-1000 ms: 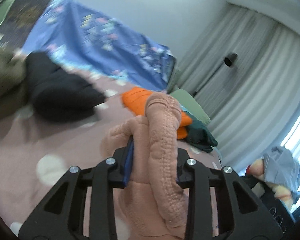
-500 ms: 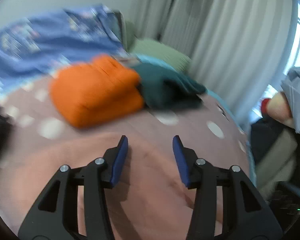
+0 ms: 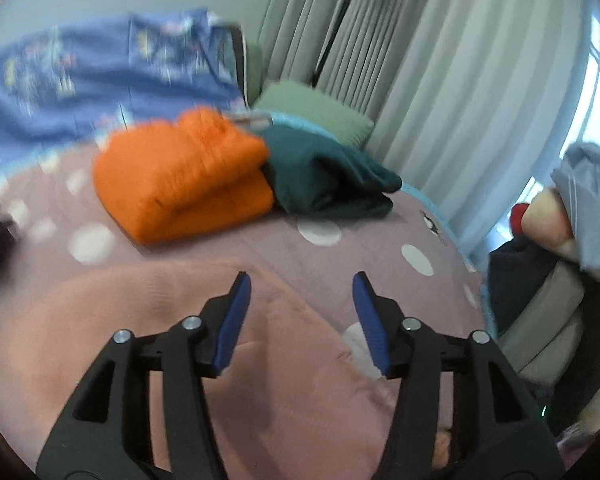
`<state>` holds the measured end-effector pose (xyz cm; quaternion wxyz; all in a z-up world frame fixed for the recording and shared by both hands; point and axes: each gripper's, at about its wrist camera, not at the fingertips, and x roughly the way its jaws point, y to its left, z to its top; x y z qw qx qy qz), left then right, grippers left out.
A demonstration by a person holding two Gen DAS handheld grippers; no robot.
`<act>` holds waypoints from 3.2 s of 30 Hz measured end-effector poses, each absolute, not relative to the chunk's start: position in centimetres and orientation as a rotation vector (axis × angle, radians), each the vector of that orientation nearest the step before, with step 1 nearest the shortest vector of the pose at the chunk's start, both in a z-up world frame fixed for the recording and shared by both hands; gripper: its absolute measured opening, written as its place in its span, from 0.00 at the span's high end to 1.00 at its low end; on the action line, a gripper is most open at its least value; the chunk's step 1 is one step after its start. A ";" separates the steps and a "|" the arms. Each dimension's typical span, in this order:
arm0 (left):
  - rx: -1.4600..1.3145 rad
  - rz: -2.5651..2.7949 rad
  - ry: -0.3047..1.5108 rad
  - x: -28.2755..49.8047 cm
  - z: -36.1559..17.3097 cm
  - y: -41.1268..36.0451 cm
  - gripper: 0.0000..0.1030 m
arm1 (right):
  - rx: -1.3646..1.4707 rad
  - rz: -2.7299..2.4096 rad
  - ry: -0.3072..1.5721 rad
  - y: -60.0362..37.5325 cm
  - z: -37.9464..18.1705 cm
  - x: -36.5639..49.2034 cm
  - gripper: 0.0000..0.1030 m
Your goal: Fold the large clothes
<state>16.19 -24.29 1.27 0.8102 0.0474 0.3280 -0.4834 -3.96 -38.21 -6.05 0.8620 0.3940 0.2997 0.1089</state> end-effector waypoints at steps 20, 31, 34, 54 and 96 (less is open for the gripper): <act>0.604 -0.848 0.626 12.1 -5.0 -23.9 0.29 | 0.508 0.146 0.549 -36.2 -0.5 -6.4 0.66; 0.508 -0.828 0.514 8.4 -2.4 -19.5 0.21 | 0.384 -0.031 0.648 -34.5 -5.5 -3.6 0.79; 0.484 -0.862 0.514 4.3 -1.9 -15.2 0.15 | 0.418 -0.019 0.637 -34.8 -5.3 -4.5 0.79; 0.559 -0.536 0.594 -0.3 -10.2 -12.3 0.16 | 0.318 -0.070 0.642 -33.2 -5.1 -4.3 0.79; 0.402 -0.717 0.670 11.7 -5.0 -16.3 0.82 | 0.245 0.151 0.542 -33.2 2.9 -2.2 0.76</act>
